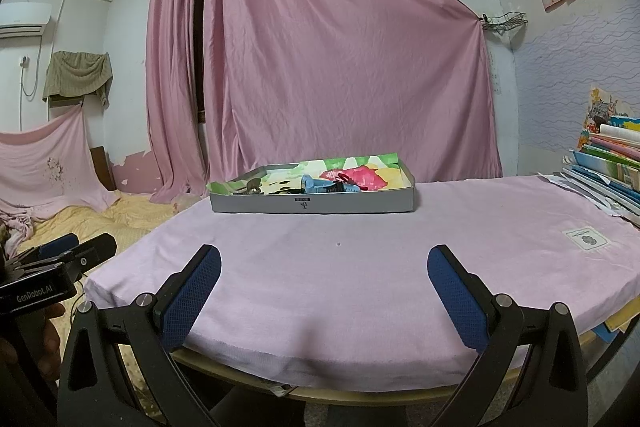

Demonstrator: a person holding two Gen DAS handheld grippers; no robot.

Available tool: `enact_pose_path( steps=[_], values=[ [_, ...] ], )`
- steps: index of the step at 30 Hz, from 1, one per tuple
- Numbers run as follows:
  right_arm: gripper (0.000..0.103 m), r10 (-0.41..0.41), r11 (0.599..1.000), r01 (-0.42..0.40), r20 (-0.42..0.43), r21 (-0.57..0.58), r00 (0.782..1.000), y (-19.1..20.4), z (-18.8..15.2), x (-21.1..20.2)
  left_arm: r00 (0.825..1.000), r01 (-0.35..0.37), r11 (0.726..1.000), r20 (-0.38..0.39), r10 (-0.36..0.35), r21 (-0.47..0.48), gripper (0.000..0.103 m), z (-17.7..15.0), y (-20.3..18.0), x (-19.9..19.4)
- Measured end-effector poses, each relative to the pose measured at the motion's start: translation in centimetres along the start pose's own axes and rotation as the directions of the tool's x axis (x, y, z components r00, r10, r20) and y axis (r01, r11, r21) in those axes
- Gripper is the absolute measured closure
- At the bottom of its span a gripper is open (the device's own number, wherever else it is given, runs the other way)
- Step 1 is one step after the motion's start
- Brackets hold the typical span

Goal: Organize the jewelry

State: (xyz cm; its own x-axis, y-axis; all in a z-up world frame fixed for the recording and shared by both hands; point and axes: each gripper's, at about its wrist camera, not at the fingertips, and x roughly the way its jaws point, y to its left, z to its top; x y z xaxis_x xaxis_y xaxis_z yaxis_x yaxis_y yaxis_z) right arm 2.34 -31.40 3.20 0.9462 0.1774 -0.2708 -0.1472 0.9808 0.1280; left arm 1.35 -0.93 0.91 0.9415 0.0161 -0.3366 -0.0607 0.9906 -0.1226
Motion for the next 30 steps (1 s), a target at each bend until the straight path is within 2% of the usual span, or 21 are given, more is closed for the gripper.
enact_pose_path(
  steps=[30],
  values=[
    [0.001, 0.0, 1.0, 0.0, 0.003, 0.0, 1.0, 0.16, -0.02, -0.2, 1.0, 0.003, 1.0, 0.001, -0.003, 0.003, 0.0, -0.02, -0.14, -0.11]
  ],
)
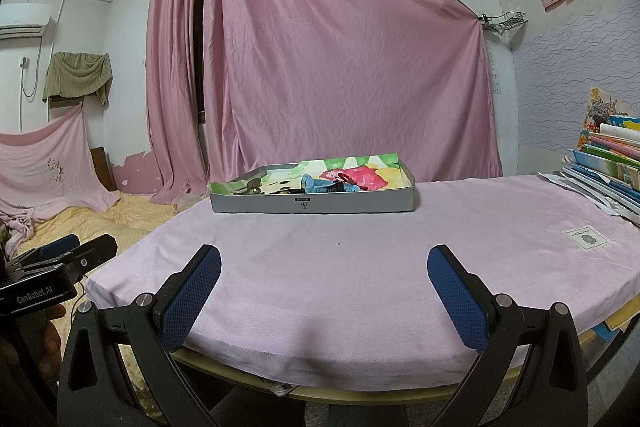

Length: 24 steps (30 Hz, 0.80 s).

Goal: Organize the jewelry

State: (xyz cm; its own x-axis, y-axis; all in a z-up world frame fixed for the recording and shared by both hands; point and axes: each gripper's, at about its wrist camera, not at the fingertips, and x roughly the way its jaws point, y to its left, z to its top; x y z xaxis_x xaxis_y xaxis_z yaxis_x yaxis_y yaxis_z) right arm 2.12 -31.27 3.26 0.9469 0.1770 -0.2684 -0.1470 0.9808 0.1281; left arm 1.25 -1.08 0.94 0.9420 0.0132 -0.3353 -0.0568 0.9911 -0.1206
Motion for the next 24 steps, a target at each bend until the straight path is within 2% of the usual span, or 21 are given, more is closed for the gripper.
enact_pose_path(
  steps=[16, 24],
  values=[
    [0.001, 0.002, 1.0, -0.002, -0.006, 0.0, 1.0, 0.1, -0.1, 0.0, 1.0, 0.01, 1.0, -0.013, -0.01, -0.022, 0.0, -0.2, 0.3, 0.5],
    [0.001, 0.003, 1.0, -0.003, -0.022, 0.001, 1.0, 0.1, -0.4, 0.7, 1.0, -0.018, 1.0, -0.018, 0.018, -0.005, 0.0, -0.4, -0.1, 1.4]
  ],
)
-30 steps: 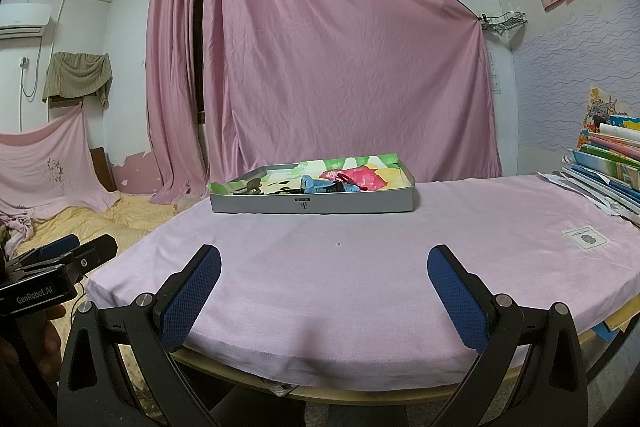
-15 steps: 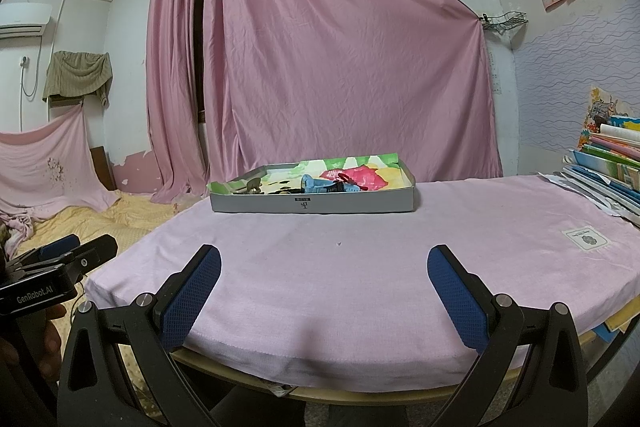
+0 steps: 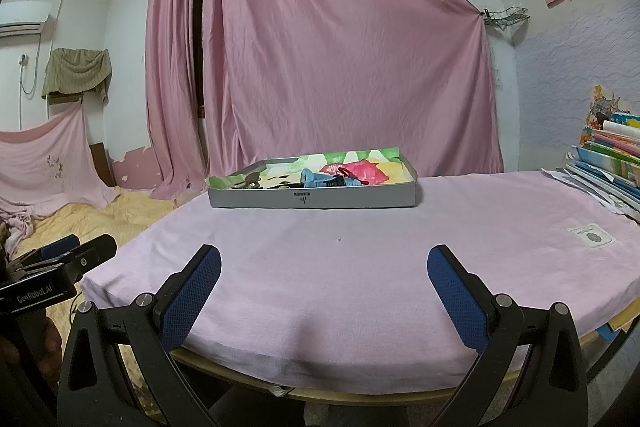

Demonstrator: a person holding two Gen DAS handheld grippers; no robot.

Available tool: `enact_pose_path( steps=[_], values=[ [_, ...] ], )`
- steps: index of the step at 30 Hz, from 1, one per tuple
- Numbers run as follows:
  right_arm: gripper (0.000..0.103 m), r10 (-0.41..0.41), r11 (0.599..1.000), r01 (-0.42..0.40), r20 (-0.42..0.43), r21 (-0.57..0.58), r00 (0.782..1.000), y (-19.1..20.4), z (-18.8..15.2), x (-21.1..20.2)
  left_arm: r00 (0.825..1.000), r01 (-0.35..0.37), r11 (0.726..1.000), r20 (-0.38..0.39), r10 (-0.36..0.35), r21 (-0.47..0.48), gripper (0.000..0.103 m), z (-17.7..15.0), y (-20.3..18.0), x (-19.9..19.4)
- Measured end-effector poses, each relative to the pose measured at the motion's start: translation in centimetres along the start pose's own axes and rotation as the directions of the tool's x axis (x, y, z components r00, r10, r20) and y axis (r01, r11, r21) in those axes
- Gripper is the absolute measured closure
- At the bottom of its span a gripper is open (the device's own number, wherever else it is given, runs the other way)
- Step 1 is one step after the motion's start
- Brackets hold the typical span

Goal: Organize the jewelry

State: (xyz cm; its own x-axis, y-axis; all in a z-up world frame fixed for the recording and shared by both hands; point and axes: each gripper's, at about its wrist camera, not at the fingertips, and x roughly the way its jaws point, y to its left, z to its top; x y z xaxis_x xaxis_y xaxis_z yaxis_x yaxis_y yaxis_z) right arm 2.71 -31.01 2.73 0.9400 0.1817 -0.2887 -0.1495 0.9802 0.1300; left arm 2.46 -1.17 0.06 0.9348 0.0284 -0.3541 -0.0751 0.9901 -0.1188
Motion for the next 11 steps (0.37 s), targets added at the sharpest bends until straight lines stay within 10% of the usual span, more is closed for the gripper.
enact_pose_path(
  steps=[11],
  values=[
    [0.001, -0.002, 1.0, 0.002, -0.034, 0.007, 0.999, -0.2, -0.2, 1.4, 1.0, 0.007, 1.0, -0.028, -0.007, 0.001, 0.0, 0.0, 0.0, 1.4]
  ],
)
